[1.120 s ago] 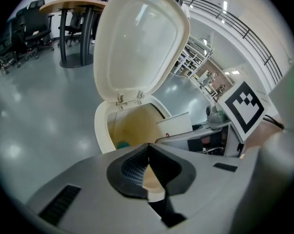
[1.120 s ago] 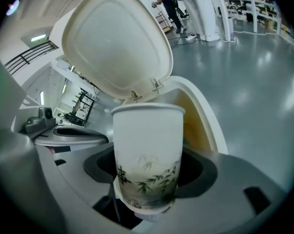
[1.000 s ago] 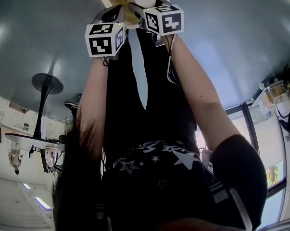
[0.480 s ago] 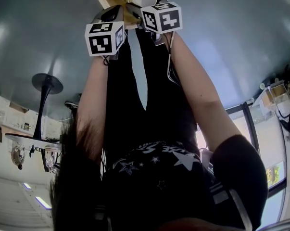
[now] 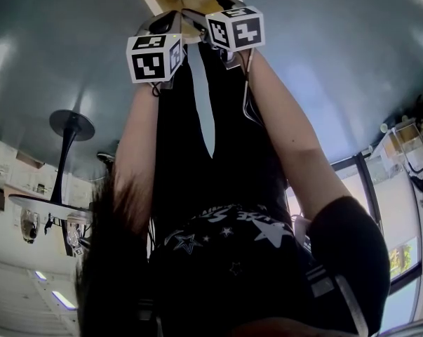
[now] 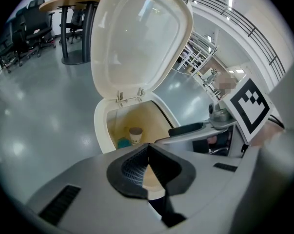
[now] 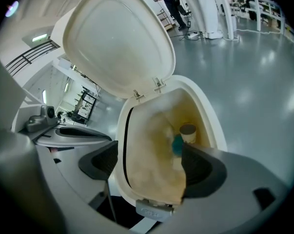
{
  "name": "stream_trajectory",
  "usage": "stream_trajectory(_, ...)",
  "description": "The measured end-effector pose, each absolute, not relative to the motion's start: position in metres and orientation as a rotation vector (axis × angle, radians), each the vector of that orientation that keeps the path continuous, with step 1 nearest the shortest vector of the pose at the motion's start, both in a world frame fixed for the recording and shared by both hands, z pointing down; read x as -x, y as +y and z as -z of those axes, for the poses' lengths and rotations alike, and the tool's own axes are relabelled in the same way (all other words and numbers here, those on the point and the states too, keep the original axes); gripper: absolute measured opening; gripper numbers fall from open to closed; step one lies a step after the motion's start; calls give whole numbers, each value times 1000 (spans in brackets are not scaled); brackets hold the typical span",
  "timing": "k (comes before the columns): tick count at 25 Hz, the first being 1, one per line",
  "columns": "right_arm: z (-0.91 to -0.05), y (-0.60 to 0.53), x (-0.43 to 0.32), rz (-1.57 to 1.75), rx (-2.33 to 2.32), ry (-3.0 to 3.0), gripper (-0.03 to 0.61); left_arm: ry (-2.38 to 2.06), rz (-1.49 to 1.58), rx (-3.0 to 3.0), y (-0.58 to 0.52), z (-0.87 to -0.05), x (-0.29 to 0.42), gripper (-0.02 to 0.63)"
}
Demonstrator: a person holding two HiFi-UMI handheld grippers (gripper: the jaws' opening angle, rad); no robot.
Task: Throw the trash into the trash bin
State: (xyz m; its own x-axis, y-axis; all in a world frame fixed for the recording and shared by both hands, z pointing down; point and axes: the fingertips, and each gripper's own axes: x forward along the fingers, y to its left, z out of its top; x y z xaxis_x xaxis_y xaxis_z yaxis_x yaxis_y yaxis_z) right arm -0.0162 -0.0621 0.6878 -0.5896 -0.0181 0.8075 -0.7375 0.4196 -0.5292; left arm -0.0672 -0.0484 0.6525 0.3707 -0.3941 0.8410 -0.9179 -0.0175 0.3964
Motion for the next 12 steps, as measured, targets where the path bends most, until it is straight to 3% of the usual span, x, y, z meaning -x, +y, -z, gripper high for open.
stream_trajectory(12, -659, -69, 20, -1231, -667, -1959, 396, -1179, -659, -1677, -55, -630, 74, 12)
